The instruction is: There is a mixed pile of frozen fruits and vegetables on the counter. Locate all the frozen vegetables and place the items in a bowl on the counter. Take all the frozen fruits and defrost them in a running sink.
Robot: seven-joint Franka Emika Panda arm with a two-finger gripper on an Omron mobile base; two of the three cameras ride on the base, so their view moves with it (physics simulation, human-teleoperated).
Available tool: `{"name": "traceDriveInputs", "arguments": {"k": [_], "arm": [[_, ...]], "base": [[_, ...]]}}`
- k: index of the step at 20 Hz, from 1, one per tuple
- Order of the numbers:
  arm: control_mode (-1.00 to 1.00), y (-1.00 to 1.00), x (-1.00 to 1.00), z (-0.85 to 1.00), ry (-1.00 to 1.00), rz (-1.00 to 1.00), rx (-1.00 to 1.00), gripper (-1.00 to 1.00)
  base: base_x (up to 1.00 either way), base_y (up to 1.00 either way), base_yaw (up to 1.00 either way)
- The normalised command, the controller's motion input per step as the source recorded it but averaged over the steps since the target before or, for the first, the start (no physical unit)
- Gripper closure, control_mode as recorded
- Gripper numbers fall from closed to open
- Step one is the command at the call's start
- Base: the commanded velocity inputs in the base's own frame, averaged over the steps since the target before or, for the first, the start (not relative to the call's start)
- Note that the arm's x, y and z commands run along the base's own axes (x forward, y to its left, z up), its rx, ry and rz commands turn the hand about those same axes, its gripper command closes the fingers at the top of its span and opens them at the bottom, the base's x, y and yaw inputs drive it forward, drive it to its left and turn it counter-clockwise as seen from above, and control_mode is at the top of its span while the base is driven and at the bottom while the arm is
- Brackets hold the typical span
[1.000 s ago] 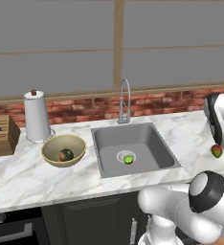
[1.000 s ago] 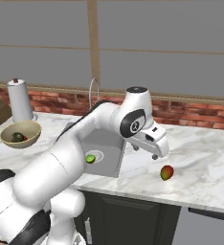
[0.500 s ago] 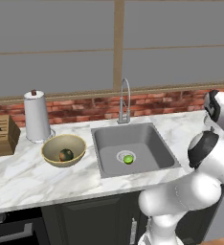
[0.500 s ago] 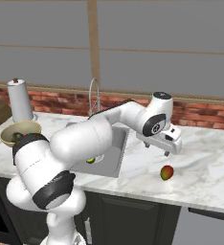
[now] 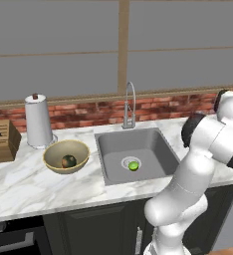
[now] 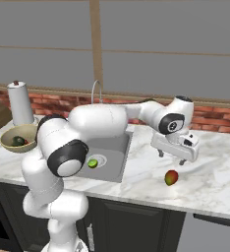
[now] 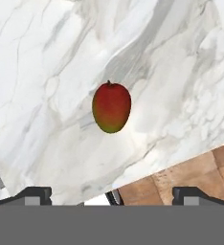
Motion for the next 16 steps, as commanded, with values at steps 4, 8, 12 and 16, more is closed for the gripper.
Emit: {"name": "traceDriveInputs", "arguments": {"k": [4, 8, 12, 16], "arm": [[-1.00, -0.05, 0.36, -0.26, -0.03, 0.05, 0.04, -1.00], [-1.00, -0.17, 0.45, -0.40, 0.01, 0.07, 0.07, -1.00], [-1.00, -0.12, 0.51, -0.38, 0.02, 0.07, 0.04, -1.00], [-1.00, -0.12, 0.32, -0.41, 0.06, 0.07, 0.02, -1.00]], "base": [[0.00, 0.00, 0.00], [0.00, 0.00, 0.00], [0.00, 0.00, 0.00], [0.00, 0.00, 0.00]]}}
